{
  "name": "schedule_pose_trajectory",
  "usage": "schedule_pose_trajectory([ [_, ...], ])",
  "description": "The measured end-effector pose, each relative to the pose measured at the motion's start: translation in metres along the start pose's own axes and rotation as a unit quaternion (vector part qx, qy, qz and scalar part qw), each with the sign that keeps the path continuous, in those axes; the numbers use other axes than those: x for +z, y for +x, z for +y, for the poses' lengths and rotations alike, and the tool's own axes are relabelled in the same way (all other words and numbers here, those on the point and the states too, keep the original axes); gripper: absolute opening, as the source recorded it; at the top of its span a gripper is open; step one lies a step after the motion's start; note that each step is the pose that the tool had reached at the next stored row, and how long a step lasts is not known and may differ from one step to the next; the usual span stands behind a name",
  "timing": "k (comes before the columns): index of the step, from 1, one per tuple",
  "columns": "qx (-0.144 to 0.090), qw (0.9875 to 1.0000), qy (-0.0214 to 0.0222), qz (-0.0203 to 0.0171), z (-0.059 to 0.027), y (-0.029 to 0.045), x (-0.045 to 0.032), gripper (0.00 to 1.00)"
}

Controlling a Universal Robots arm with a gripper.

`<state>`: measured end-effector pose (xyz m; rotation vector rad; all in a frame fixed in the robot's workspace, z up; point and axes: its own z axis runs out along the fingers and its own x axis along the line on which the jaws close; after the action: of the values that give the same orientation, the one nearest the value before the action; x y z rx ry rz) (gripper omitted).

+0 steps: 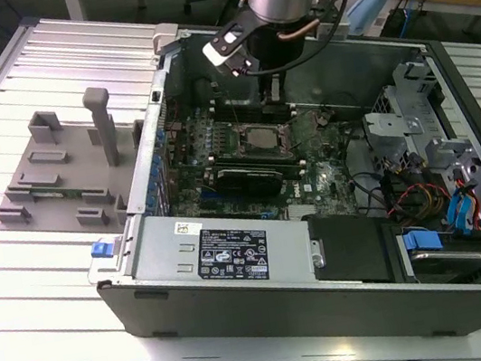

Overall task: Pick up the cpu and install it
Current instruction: 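Place the cpu into insertion slot, then close the cpu cover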

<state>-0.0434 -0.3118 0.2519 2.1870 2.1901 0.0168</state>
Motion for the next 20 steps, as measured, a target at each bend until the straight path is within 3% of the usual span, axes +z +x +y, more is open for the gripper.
schedule_pose_trajectory([
  [18,0.000,1.0000,0.0007,0.0001,0.0022,0.0001,-0.0001,0.11],
  [20,0.000,1.0000,0.0008,0.0001,0.0024,-0.0001,-0.0048,0.11],
])
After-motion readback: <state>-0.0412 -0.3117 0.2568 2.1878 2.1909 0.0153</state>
